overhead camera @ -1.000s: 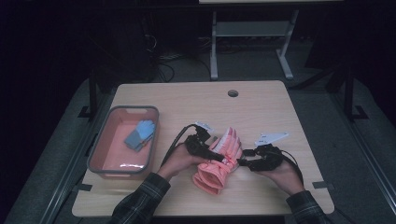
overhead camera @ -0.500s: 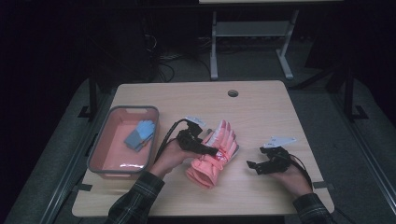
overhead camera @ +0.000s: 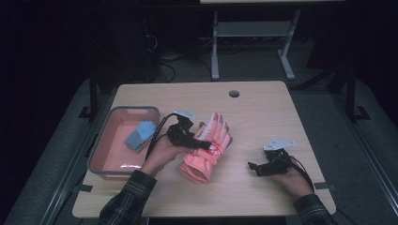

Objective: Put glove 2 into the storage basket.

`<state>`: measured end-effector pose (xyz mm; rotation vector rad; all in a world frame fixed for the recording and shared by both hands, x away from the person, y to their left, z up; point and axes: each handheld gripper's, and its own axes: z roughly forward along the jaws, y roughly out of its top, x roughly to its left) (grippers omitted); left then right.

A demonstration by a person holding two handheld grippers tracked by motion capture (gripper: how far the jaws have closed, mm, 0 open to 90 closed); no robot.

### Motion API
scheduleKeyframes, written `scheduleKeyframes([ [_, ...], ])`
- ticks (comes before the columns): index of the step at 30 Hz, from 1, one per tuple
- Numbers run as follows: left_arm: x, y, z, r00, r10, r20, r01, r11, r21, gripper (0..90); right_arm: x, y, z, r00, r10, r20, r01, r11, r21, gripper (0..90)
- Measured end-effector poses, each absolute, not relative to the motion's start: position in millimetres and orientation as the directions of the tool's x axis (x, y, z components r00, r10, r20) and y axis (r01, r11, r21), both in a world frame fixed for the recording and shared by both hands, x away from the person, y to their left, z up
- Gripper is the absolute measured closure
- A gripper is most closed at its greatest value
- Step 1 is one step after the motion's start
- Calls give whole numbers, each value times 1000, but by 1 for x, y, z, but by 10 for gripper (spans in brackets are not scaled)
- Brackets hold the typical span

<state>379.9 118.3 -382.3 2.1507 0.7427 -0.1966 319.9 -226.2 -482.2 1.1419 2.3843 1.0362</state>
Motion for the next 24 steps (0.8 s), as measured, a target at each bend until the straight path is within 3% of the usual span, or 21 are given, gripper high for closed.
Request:
scheduleKeyframes([
  [24,382,198,-320,770,540,-341,591,-402,699,583,320,-226,-482,-638,769,39,551,421,721,103],
])
